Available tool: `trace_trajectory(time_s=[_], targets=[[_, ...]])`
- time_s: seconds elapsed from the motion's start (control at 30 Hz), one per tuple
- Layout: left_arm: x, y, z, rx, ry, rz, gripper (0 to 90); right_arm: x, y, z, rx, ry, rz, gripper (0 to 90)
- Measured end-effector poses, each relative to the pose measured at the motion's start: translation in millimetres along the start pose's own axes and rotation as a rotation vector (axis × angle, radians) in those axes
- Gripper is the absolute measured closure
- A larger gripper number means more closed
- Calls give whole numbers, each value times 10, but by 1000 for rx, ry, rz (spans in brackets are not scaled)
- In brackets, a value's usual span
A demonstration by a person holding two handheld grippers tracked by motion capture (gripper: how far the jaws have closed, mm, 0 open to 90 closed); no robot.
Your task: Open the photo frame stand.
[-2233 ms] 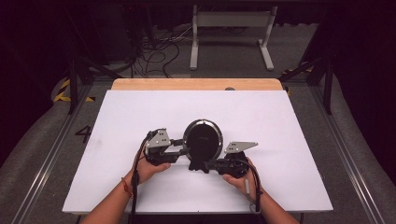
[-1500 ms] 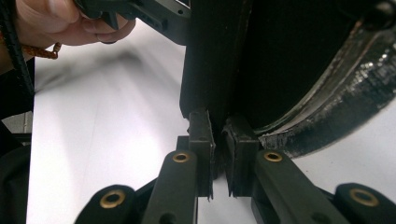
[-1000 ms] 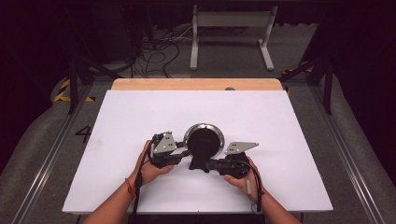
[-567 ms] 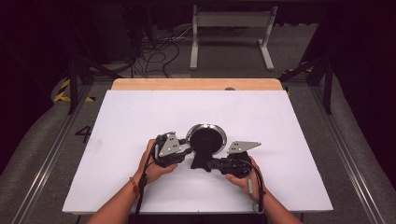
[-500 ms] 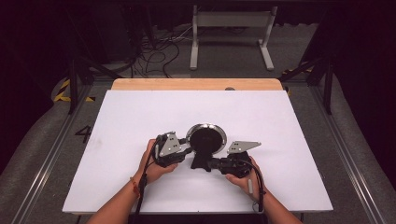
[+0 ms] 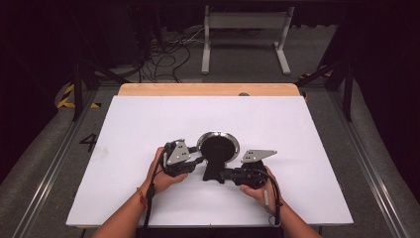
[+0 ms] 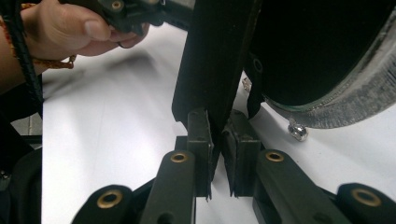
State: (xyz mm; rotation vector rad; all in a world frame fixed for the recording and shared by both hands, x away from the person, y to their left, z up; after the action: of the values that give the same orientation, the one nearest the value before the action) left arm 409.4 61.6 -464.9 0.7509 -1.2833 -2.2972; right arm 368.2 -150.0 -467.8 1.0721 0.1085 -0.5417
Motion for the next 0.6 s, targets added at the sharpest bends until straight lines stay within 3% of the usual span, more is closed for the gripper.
trace_trajectory(time_s=[0.13,0.4,0.6], targets=[[23,-29,-80,-35,-15,-8,498,-1,1,4,-1,7,-5,822],[39,-37,-139,-41,-38,-23,612,-5,1,11,1,7,-7,820],[58,-27,-148,-48,-9,-46,628,5,1,32,-3,6,-10,818]])
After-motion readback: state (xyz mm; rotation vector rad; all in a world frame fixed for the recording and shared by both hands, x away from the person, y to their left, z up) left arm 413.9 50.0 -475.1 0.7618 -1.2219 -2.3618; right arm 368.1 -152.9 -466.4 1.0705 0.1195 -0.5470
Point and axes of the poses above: each handheld gripper's, and its own axes: z roughly backward along the jaws, y roughly out of its top, x roughly to its right, the point moved 4 cm from there along -z, roughly forward along the jaws, and after that the axes turned 11 degrees about y, right-handed, at the moved point
